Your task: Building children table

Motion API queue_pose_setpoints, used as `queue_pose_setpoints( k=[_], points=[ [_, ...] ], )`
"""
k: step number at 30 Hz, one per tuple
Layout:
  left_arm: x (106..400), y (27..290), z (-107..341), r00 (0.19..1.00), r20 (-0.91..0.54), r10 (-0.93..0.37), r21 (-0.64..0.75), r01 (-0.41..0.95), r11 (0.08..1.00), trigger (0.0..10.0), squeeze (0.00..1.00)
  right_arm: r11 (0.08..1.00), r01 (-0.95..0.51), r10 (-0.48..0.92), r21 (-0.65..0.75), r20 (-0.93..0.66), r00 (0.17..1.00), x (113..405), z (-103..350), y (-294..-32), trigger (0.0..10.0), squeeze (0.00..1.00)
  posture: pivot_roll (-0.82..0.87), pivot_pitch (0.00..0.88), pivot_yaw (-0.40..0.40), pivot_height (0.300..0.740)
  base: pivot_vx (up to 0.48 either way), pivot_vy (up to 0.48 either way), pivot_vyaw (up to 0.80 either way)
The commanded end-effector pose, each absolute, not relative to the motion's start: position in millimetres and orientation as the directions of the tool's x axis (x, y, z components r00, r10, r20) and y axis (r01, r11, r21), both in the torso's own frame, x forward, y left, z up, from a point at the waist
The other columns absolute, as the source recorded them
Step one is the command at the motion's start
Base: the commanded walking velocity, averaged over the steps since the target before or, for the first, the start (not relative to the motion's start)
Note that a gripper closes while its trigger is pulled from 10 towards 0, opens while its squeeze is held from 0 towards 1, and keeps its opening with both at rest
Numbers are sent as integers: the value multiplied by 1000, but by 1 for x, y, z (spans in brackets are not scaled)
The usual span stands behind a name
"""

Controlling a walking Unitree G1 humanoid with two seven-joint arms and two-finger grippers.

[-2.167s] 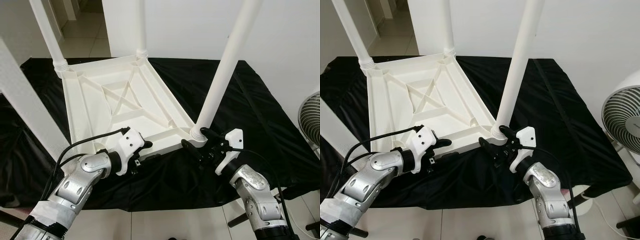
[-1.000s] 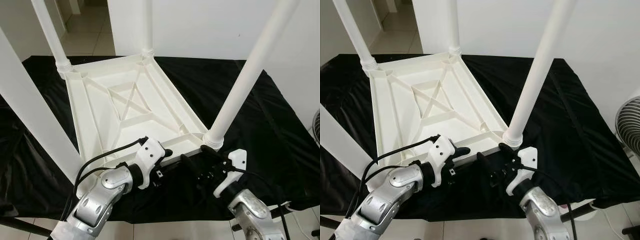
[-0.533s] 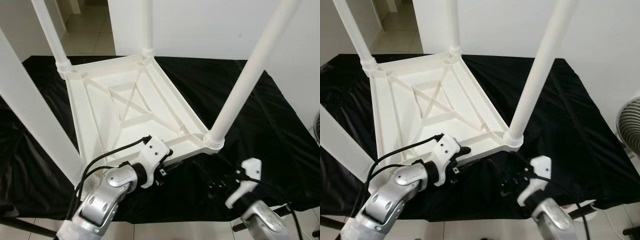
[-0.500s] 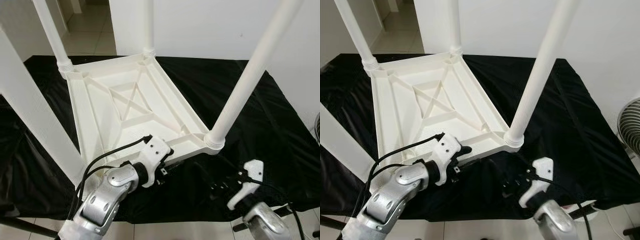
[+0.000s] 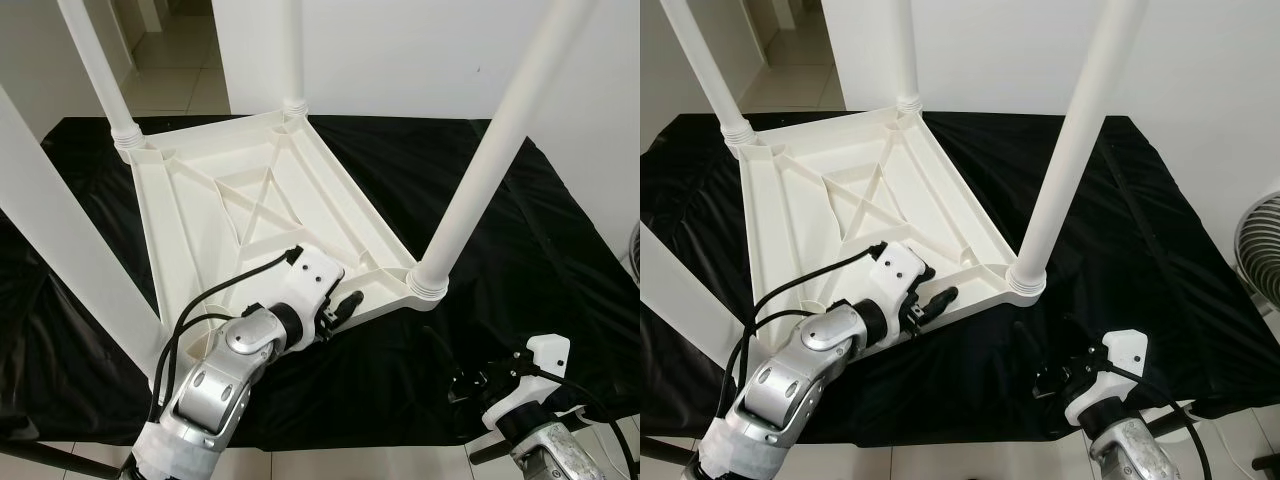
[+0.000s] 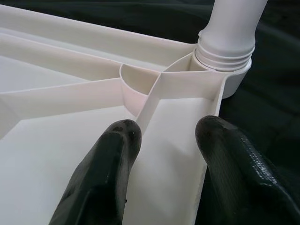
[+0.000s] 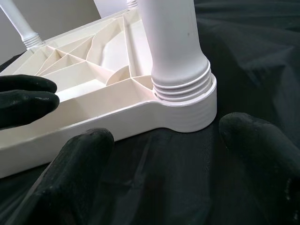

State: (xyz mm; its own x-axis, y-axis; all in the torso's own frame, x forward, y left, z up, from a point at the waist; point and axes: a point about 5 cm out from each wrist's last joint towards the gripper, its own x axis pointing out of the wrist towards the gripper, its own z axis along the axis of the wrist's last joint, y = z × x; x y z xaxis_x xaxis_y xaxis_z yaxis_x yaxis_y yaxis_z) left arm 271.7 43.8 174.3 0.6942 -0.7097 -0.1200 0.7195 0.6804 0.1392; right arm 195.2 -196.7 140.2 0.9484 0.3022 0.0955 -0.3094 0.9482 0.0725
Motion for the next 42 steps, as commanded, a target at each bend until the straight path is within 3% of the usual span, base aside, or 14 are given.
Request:
queue_pose_setpoints(
  k=[1, 6, 14, 36, 42],
  points=[
    [266, 40, 174, 647, -131, -751, 124, 762, 635, 10000, 0, 952, -297, 291, 76, 82, 953, 193, 139, -201, 10000, 0, -103, 129, 24, 740, 0, 0, 0],
    [254, 34, 174, 554, -145, -820, 136, 832, 538, 10000, 0, 954, -295, 290, 54, 75, 954, 194, 140, -206, 10000, 0, -98, 123, 22, 740, 0, 0, 0],
    [249, 29, 154, 521, -239, -820, 136, 854, 503, 10000, 0, 952, -304, 301, 43, 75, 951, 197, 141, -205, 10000, 0, -99, 121, 25, 740, 0, 0, 0],
    [265, 33, 151, 615, -261, -744, 169, 788, 592, 10000, 0, 944, -328, 325, 31, 81, 942, 200, 143, -199, 10000, 0, -108, 122, 26, 740, 0, 0, 0],
    [267, 31, 136, 641, -324, -696, 158, 762, 628, 10000, 0, 939, -343, 341, 26, 73, 937, 201, 142, -197, 10000, 0, -106, 119, 25, 740, 0, 0, 0]
  ],
)
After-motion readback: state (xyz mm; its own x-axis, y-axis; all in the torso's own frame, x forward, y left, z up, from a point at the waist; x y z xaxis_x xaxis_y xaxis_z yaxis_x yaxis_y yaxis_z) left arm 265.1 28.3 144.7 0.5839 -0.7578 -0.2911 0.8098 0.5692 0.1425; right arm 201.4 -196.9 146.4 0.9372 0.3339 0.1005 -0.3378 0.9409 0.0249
